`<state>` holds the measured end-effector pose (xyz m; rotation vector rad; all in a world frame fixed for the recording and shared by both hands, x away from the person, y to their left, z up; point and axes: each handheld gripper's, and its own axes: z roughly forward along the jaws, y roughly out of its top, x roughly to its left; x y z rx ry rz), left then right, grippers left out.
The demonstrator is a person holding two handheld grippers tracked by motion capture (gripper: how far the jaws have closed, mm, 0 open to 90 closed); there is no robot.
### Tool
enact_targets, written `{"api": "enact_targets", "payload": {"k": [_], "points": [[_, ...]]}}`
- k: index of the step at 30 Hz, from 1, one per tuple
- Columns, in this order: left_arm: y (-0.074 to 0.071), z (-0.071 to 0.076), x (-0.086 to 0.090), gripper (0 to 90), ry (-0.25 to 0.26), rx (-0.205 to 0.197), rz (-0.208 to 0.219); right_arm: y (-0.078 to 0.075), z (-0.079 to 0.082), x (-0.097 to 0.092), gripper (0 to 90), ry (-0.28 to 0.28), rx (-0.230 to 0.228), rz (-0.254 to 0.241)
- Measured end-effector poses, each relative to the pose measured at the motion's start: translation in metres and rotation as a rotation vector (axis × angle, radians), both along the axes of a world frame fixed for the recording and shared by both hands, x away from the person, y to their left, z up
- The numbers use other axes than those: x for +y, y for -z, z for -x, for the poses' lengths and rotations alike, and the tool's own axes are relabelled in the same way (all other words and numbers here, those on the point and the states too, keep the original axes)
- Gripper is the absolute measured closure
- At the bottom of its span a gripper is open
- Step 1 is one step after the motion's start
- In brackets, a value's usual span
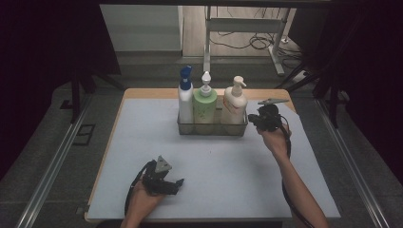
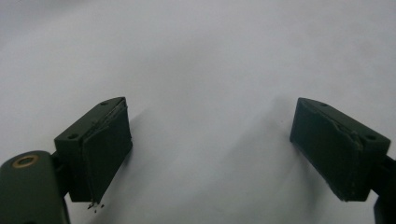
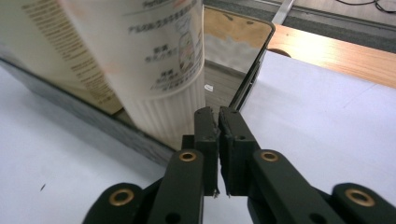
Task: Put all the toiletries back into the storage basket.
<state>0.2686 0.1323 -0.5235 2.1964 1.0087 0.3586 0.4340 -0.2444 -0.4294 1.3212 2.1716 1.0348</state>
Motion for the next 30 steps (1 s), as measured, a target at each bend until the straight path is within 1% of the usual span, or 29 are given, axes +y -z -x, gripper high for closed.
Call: {"api": "enact_targets", "payload": {"k": [2,8,12,14,16,18,21,23,25,30], "points": [[0.0,0.0,0.0,12.2,0.0,0.0,0.0,0.002,-0.005,0.002,89.0,0.002,0.003,0.002],[0.0,0.0,0.0,12.2,0.0,0.0,0.0,0.005,-0.018,0.006,89.5,0.019,0.014,0.004],[0.0,0.0,0.0,12.2,0.001,0.0,-0.002,0.008,-0.025,0.007,89.3,0.015,0.009,0.004],[0.0,0.0,0.0,12.2,0.0,0.0,-0.002,0.008,-0.029,0.007,89.3,0.011,0.011,-0.005],[0.0,0.0,0.0,12.2,0.001,0.0,-0.002,0.009,-0.033,0.006,89.3,0.01,0.022,-0.027],[0.0,0.0,0.0,12.2,0.001,0.0,-0.002,0.011,-0.036,0.006,89.4,-0.002,0.027,-0.035],[0.0,0.0,0.0,12.2,0.002,0.0,-0.002,0.014,-0.039,0.008,89.4,-0.01,0.039,-0.04],[0.0,0.0,0.0,12.2,0.001,0.0,0.0,0.017,-0.04,0.009,89.5,-0.008,0.038,-0.035],[0.0,0.0,0.0,12.2,0.0,0.0,0.0,0.018,-0.04,0.009,89.5,-0.003,0.041,-0.056],[0.0,0.0,0.0,12.2,0.001,0.0,0.0,0.019,-0.039,0.013,89.0,-0.013,0.048,-0.037]]}}
